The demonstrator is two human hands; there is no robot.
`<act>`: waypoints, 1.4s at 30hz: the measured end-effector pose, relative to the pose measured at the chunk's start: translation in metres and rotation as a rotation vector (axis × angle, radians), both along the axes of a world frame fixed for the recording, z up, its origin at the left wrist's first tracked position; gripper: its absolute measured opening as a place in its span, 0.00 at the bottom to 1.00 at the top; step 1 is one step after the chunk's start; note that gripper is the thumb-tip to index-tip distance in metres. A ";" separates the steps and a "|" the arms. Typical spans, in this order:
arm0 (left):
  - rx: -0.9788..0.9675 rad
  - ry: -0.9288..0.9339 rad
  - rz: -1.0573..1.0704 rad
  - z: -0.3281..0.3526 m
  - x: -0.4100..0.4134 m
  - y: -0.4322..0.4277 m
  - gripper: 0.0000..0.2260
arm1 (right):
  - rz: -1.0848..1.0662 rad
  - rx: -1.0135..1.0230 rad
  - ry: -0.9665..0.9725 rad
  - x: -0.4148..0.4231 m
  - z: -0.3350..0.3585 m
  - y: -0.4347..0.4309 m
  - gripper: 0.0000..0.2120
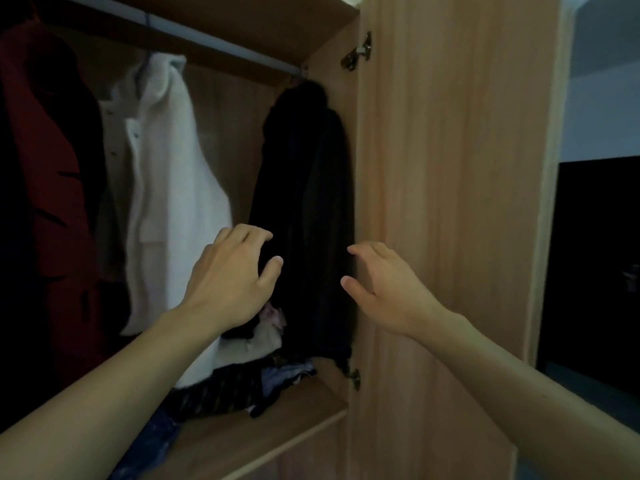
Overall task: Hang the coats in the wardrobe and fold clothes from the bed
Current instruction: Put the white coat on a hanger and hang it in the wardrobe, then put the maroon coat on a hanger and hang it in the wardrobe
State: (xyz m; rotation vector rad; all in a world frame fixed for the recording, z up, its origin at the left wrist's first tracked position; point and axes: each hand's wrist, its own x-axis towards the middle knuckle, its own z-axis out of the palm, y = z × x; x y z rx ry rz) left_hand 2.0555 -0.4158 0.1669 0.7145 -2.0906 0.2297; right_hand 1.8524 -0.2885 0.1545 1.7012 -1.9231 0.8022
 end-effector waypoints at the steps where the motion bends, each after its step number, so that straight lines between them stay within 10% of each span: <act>1: -0.008 -0.001 -0.033 -0.001 -0.006 0.010 0.19 | -0.029 0.009 0.005 -0.003 -0.003 0.013 0.27; 42: 0.139 -0.319 -1.214 -0.151 -0.424 0.632 0.19 | -1.211 -0.020 -0.339 -0.177 -0.149 0.748 0.25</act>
